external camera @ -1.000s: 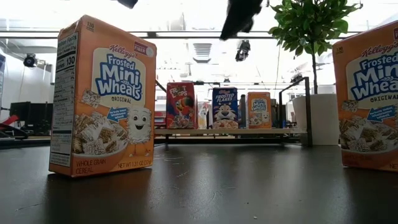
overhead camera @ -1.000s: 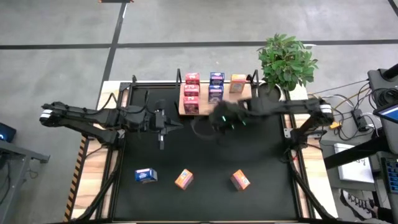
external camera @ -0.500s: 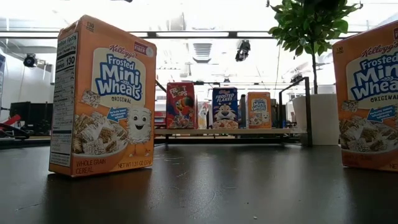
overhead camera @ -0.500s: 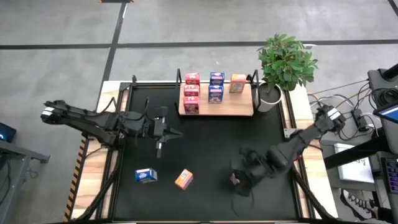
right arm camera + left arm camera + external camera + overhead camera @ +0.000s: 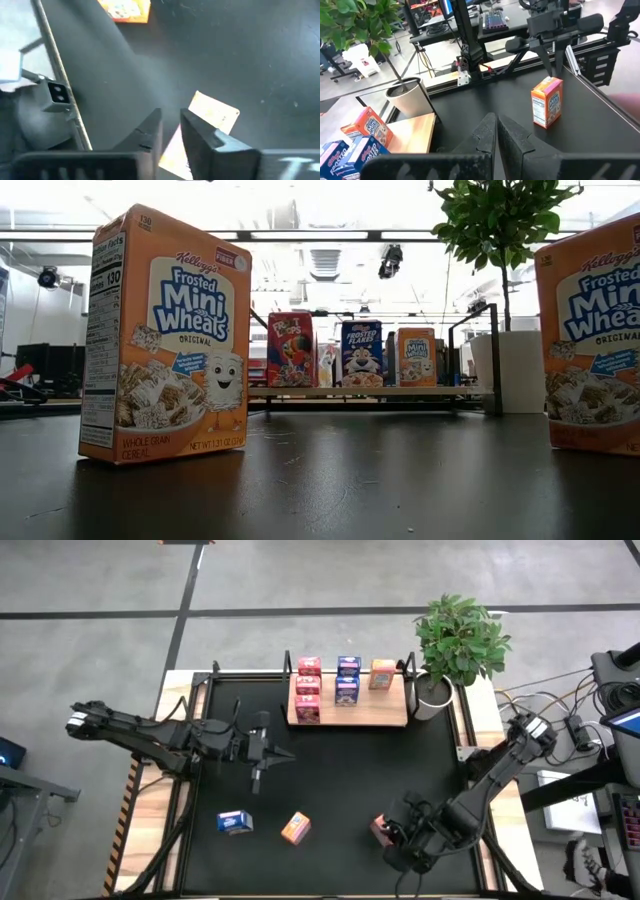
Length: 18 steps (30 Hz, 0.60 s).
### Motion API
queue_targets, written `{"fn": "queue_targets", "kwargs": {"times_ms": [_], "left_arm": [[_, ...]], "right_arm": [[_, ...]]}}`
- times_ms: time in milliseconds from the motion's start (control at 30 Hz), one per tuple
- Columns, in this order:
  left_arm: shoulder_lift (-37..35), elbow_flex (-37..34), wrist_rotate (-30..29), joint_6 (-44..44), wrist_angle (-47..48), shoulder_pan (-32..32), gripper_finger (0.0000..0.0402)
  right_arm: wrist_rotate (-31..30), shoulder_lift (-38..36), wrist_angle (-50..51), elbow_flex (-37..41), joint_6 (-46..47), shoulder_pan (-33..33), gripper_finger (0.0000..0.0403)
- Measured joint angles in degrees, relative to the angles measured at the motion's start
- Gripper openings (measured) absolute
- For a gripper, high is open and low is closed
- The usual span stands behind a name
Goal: Stack cereal on shelf
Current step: Put the right orange cereal box aligned with the other orange cereal box on the shelf
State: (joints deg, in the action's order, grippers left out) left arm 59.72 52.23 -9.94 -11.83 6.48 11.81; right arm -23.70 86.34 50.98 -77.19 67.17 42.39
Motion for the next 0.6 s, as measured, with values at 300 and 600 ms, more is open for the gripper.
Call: {"fn": "queue_targets", "kwargs": {"times_ms": [300, 600], "left_arm": [[0.0, 0.2, 0.0, -6.6, -1.8, 0.0, 0.0], [0.0, 0.4, 0.0, -12.8, -5.6, 0.0, 0.0]], "right_arm": [[-0.5, 4.1, 6.4, 0.0, 0.3, -0.4, 0.0205], [-0.3, 3.8, 7.5, -0.2, 2.9, -2.1, 0.0292]]}}
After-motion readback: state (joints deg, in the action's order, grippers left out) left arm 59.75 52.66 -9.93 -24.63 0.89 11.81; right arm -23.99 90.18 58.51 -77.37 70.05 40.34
